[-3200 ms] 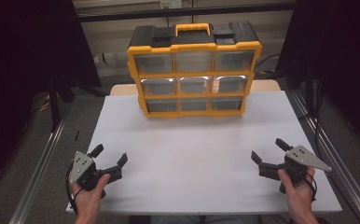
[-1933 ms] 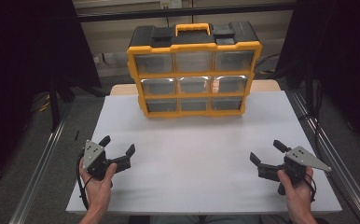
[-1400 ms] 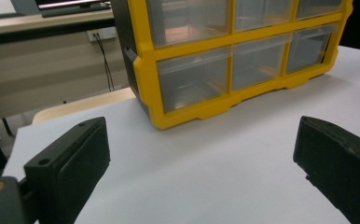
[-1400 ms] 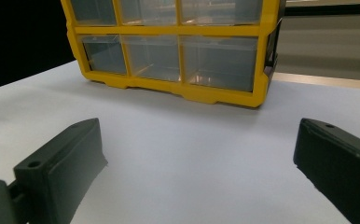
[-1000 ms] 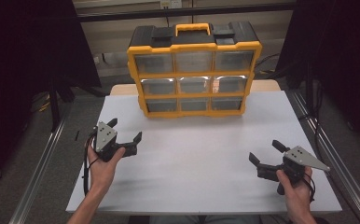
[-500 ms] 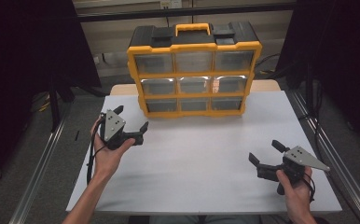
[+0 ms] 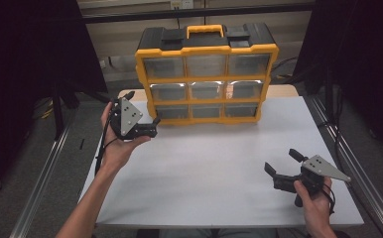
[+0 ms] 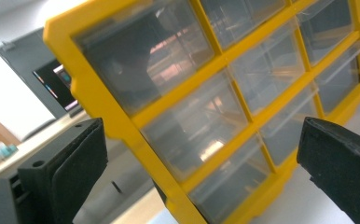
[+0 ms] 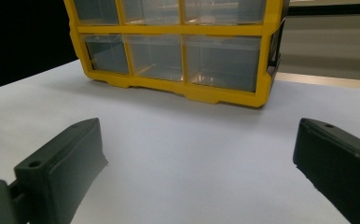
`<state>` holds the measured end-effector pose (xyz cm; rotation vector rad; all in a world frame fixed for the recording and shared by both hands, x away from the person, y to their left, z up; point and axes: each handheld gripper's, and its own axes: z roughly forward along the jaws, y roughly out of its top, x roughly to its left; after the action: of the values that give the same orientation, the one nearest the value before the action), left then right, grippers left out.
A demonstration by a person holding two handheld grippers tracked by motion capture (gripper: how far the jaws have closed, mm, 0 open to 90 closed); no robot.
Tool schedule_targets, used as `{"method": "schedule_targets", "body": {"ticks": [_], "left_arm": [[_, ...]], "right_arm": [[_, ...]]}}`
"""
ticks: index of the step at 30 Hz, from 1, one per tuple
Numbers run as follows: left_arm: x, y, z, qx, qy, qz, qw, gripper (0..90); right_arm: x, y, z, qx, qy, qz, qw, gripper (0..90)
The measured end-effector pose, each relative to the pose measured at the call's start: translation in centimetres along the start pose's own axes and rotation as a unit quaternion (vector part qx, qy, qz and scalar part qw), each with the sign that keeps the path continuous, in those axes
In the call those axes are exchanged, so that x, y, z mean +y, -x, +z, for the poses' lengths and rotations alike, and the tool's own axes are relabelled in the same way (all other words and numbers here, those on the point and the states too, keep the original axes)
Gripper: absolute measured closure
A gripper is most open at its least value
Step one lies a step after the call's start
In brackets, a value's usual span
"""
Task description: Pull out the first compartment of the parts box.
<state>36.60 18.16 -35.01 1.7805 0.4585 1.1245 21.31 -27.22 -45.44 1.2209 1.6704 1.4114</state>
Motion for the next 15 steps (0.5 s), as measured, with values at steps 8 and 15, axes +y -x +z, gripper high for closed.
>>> {"method": "schedule_targets", "body": {"ticks": [8,15], "left_arm": [[0.8,-0.4,1.1,0.025,0.001,0.056,0.9981,2.3],[1.7,-1.0,2.4,0.046,-0.008,0.125,0.9911,3.6]], "right_arm": [[0.0,0.0,-0.1,0.002,0.0,0.0,1.0,1.4],[0.0,0.0,-0.1,0.002,0.001,0.0,1.0,1.6]]}}
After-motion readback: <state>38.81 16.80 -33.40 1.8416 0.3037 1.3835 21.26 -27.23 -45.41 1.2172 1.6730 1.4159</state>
